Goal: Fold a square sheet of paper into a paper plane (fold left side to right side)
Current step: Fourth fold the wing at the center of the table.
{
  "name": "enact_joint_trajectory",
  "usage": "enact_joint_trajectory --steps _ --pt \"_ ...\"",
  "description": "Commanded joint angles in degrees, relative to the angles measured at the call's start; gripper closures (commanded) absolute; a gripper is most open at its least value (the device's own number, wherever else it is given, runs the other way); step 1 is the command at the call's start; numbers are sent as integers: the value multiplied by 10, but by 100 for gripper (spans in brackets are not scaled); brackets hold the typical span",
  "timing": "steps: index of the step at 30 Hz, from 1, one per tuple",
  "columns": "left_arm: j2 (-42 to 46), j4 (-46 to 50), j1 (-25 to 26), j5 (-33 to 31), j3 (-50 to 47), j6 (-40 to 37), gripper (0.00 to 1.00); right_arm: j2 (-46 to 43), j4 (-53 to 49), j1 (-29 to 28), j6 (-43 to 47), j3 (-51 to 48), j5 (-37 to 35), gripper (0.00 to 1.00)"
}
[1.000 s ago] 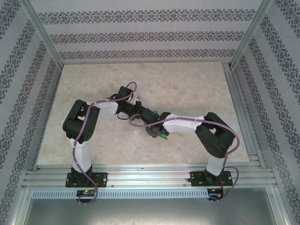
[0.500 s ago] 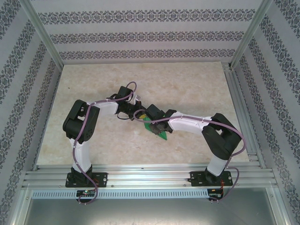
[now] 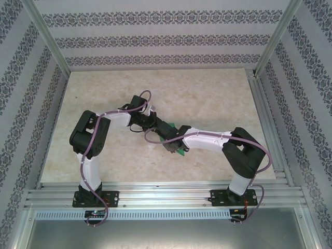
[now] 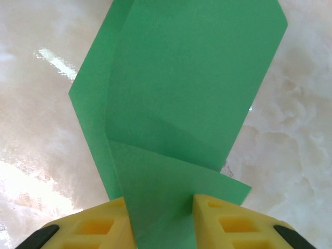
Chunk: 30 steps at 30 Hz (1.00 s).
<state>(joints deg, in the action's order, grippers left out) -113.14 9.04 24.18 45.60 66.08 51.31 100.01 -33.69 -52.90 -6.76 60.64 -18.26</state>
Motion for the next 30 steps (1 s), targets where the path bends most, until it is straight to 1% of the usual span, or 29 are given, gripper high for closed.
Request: enact_joint_trajectory --steps 1,5,9,11,14,18,20,23,25,27,30 --pt "-1 5 7 -2 19 -5 93 4 -8 -8 7 11 -33 71" --pt "-2 6 7 -2 20 -6 92 0 -5 -7 6 6 -26 78" --pt "-2 12 7 -2 24 -11 88 -3 0 -5 7 3 -6 87" --pt "-1 24 6 -3 27 -22 82 -5 4 -1 8 0 7 92" --pt "10 59 -3 -10 39 -55 71 -12 12 5 9 -6 35 96" --pt "30 136 -31 -32 71 -118 61 -13 19 9 10 -13 60 95" --pt "35 171 -46 -43 90 -147 59 -10 24 11 9 -17 70 94" --pt "31 217 -59 -64 122 -182 59 -5 36 17 4 -22 90 94" --pt "20 235 -60 -67 146 -204 65 -5 45 22 -2 -25 101 94" --pt "6 224 -58 -42 160 -206 73 -7 50 26 -3 -29 106 94" --pt "-29 228 -42 -9 193 -221 79 -13 57 35 -6 -38 117 94"
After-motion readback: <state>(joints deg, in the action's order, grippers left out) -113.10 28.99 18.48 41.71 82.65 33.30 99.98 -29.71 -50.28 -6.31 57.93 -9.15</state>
